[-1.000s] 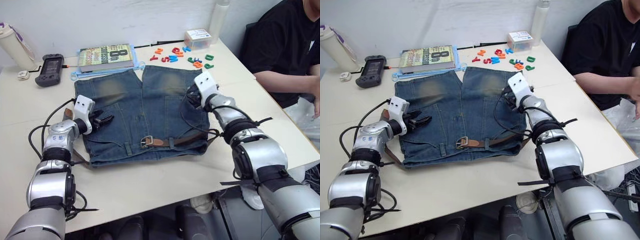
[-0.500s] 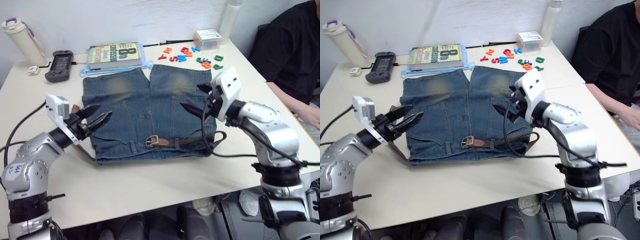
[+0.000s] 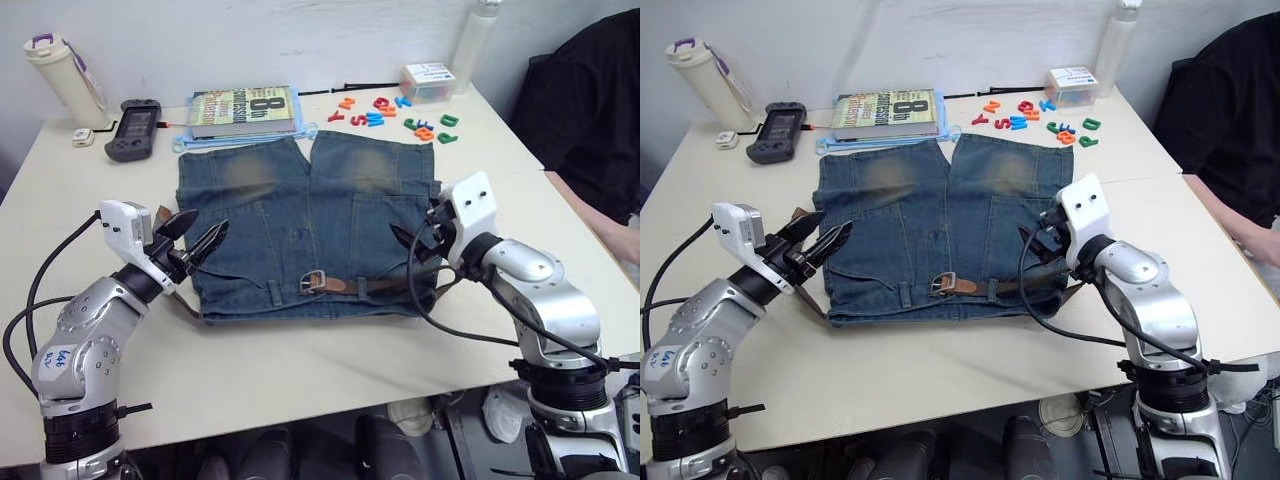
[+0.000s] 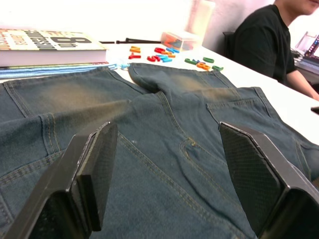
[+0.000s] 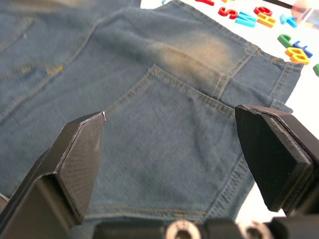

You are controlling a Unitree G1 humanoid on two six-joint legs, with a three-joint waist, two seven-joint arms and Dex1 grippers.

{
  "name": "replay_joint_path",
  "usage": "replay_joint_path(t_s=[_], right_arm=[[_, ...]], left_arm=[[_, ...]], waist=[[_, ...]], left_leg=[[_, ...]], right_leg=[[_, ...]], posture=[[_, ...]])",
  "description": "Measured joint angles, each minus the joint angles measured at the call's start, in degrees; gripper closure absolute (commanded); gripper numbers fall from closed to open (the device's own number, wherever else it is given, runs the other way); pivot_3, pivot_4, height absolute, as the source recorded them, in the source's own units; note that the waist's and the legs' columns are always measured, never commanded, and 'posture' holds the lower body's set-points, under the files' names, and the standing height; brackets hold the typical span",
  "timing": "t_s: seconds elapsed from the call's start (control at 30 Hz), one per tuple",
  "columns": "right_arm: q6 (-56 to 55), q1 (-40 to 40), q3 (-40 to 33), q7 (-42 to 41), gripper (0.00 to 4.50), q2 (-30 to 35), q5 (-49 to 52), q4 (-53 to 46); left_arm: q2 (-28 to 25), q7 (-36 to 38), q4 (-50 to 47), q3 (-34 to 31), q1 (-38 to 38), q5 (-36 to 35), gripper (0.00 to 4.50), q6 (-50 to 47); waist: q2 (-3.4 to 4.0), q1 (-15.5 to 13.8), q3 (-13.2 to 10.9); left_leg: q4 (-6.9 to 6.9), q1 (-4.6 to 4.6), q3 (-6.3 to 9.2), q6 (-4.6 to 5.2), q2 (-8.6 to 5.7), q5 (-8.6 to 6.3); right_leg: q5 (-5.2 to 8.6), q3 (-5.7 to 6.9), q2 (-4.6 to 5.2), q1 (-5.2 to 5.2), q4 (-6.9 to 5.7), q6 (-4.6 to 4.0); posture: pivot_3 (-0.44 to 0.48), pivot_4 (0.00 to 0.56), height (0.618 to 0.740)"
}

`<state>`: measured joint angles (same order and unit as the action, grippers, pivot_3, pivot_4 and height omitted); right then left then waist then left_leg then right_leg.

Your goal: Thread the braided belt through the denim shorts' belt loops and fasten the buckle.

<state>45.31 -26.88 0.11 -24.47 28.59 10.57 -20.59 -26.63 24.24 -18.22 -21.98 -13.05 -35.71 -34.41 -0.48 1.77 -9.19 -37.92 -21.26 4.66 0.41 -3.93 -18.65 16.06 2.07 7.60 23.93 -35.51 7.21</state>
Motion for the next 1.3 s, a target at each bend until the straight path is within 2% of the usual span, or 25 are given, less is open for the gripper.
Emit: replay_joint_path(t_s=[0.03,0.07,0.23,0.27,0.37,0.5,0.53,0.6,0.63,0.67,0.73,0.83,0.97,1.17,1.3], right_arm=[[-0.33,0.25,0.54,-0.2,0.04,0.0,-0.01,-0.01],[-0.36,0.23,1.15,-0.34,0.04,-0.04,0.04,-0.01],[-1.81,0.27,2.29,-1.31,0.04,-0.02,-0.02,-0.11],[-2.86,0.43,2.94,-1.68,0.04,0.71,-0.54,-0.32],[-4.24,1.23,4.12,-2.68,0.04,1.96,-1.05,-1.47],[-5.03,2.2,4.48,-3.57,0.04,2.09,-1.05,-1.6],[-5.12,2.46,4.48,-3.66,0.04,2.11,-1.04,-1.6],[-5.29,2.51,4.49,-3.82,0.04,2.11,-1.04,-1.76],[-5.29,2.54,4.5,-3.9,0.04,2.09,-1.01,-1.79],[-5.28,2.53,4.5,-3.91,0.04,2.08,-0.99,-1.79],[-5.27,2.48,4.49,-3.77,0.04,1.98,-0.93,-1.79],[-5.28,2.48,4.27,-3.46,0.04,1.98,-0.98,-1.78],[-5.28,3.14,3.87,-3.41,0.04,2.02,-0.98,-1.78],[-5.52,6.69,3.77,-3.7,0.04,3.34,-1.22,-2.27],[-6.56,9.87,3.9,-5.13,0.04,4.68,-1.14,-4.68]], left_arm=[[0.06,-0.15,0.0,0.28,0.04,-0.01,0.92,0.01],[0.03,-0.24,-0.01,0.37,0.08,-0.02,0.92,0.05],[-0.03,-0.55,-0.01,0.35,0.19,-0.05,0.92,0.2],[0.01,-0.75,-0.01,0.36,0.17,-0.06,0.92,0.32],[0.25,-0.91,0.03,0.38,0.15,-0.06,0.92,0.7],[0.28,-0.9,0.25,0.53,0.1,-0.06,0.92,0.75],[0.28,-0.9,0.46,0.5,0.05,-0.06,0.92,0.81],[0.28,-0.9,0.87,0.51,-0.22,-0.06,0.92,0.97],[0.28,-0.9,1.13,0.52,-0.22,-0.05,0.92,1.1],[0.28,-0.9,1.28,0.51,-0.2,-0.04,0.92,1.15],[0.28,-0.91,1.39,0.43,-0.21,0.02,0.92,1.58],[0.4,-1.13,2.31,0.51,-0.21,0.11,0.92,1.96],[0.87,-3.62,5.17,0.56,-0.89,0.61,0.92,1.32],[4.1,-13.75,14.22,-2.18,-6.22,-0.75,0.92,-8.02],[6.39,-17.26,17.58,-4.63,-8.48,-3.39,0.92,-12.02]], waist=[[0.07,0.31,-0.04],[0.2,0.41,-0.11],[0.4,-1.88,-0.34],[0.44,-1.74,-0.4],[0.37,-0.78,-0.49],[0.28,-0.08,-0.55],[0.31,-0.15,-0.54],[0.33,0.01,-0.52],[0.34,0.07,-0.52],[0.34,-0.04,-0.52],[0.31,-1.24,-0.53],[0.28,-2.41,-0.55],[0.27,-2.4,-0.56],[0.22,-1.97,-0.59],[0.06,-1.7,-0.68]], left_leg=[[0.1,0.03,0.85,0.03,-0.43,0.23],[0.08,0.07,1.41,0.01,-0.66,0.41],[-0.03,-0.01,1.25,-0.12,-0.58,0.45],[0.18,-0.05,2.12,-0.09,-1.28,0.64],[0.91,-0.05,4.43,0.03,-2.89,1.55],[0.95,-0.45,6.03,0.44,-4.35,2.28],[0.93,-0.69,6.84,0.57,-4.83,2.39],[0.85,-0.84,8.2,0.67,-5.89,2.81],[0.92,-0.97,9.22,0.57,-6.44,3.17],[0.95,-0.99,9.55,0.51,-6.61,3.22],[0.94,-1.08,9.82,0.2,-6.53,3.16],[1.0,-1.24,9.24,-0.01,-6.14,3.02],[1.02,-1.4,8.3,-0.01,-5.9,3.01],[0.97,-1.17,7.67,-0.1,-5.41,2.77],[0.99,-1.18,7.38,-0.18,-5.22,2.72]], right_leg=[[0.05,0.91,0.1,-0.29,0.0,-0.01],[0.07,1.14,0.19,-0.4,-0.03,0.0],[0.03,0.54,-0.09,-0.39,0.59,0.07],[0.06,1.19,0.3,-0.91,0.54,0.14],[0.75,2.59,1.67,-1.54,0.35,0.9],[1.64,4.24,3.93,-2.22,-0.44,1.44],[1.74,4.73,4.01,-2.47,-0.42,1.64],[2.02,4.12,4.12,-2.55,-0.31,2.21],[2.25,3.2,4.02,-2.5,-0.32,2.59],[2.31,1.93,3.58,-2.39,-0.47,2.65],[2.47,0.34,3.01,-2.31,-0.42,2.73],[2.63,-0.1,2.76,-1.92,-0.38,2.56],[2.65,-0.94,2.59,-1.32,-0.38,2.6],[2.61,-1.67,2.05,-1.21,-0.43,2.66],[2.61,-1.93,1.86,-0.98,-0.49,2.66]], posture=[[0.0,0.15,0.74],[0.0,0.15,0.74],[0.0,0.15,0.74],[0.0,0.15,0.74],[0.0,0.15,0.74],[0.0,0.15,0.74],[0.0,0.15,0.74],[0.0,0.15,0.74],[0.0,0.15,0.74],[0.0,0.15,0.74],[0.0,0.15,0.74],[0.0,0.15,0.74],[0.0,0.15,0.74],[0.0,0.15,0.74],[0.0,0.15,0.74]])
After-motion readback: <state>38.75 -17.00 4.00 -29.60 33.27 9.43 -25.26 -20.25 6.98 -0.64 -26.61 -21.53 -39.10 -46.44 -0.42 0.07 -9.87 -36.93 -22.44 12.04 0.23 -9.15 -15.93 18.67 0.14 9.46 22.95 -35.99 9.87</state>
